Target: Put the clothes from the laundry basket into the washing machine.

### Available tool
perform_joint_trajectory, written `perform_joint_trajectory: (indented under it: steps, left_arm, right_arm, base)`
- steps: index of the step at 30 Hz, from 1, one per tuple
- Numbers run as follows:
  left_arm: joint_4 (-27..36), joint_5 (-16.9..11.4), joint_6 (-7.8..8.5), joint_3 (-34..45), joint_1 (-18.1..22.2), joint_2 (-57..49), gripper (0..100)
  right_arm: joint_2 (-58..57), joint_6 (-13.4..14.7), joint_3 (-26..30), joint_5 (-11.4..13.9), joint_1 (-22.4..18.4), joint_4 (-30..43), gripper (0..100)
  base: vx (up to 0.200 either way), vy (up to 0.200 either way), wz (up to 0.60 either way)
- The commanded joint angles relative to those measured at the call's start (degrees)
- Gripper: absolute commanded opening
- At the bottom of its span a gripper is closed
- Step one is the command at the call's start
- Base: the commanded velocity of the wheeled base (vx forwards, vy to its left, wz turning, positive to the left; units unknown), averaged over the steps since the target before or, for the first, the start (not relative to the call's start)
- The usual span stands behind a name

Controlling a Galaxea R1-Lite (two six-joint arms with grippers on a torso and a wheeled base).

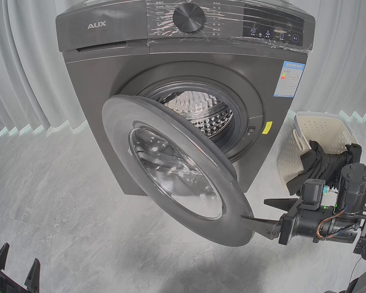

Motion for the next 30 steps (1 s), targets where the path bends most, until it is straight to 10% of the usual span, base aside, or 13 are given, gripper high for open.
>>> perform_joint_trajectory:
  steps: [1, 16, 30]
  left_arm:
    - [0.0, 0.0, -0.06, 1.0, 0.0, -1.0, 100]
    - [0.0, 0.0, -0.06, 1.0, 0.0, -1.0, 100]
    - [0.0, 0.0, -0.06, 1.0, 0.0, -1.0, 100]
  right_arm:
    - [3.7, -0.1, 0.1, 0.1, 0.0, -2.6, 100]
    - [4.1, 0.9, 2.1, -0.1, 5.2, -4.6, 100]
    - [-10.6, 2.3, -3.0, 0.1, -0.2, -3.1, 100]
  base:
    - [0.0, 0.0, 0.0]
    - [0.0, 0.0, 0.0]
    - [0.0, 0.0, 0.0]
